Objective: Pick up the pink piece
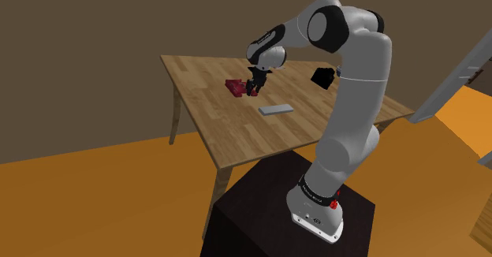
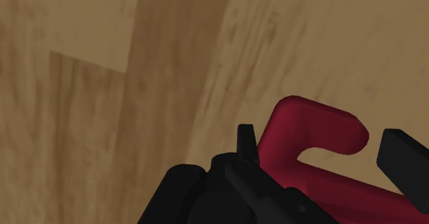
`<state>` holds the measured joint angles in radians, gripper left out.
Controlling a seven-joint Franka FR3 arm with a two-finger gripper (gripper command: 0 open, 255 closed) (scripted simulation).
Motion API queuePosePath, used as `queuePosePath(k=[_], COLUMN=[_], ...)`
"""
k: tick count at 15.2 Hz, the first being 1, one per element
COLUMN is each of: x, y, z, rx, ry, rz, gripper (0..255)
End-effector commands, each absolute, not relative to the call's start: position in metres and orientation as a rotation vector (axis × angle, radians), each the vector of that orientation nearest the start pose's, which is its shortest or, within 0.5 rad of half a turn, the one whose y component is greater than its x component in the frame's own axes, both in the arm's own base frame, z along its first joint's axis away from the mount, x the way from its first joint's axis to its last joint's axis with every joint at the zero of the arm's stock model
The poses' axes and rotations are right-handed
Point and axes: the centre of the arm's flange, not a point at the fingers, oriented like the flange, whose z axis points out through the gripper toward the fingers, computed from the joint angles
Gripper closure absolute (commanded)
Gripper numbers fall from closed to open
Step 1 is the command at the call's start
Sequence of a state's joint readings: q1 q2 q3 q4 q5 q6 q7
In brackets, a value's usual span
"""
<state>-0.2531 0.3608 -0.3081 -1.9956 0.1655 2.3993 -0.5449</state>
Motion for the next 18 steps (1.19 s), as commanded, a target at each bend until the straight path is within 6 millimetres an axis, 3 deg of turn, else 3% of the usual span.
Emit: queuePosePath(k=[1, 8, 18], x=[0.523, 0.521, 0.521], y=[-0.318, -0.319, -0.319], z=[0.292, 0.292, 0.345], rx=[-3.161, -3.161, -3.161], ry=[0.178, 0.178, 0.178], rz=[-0.095, -0.095, -0.095], gripper=[255, 255, 255])
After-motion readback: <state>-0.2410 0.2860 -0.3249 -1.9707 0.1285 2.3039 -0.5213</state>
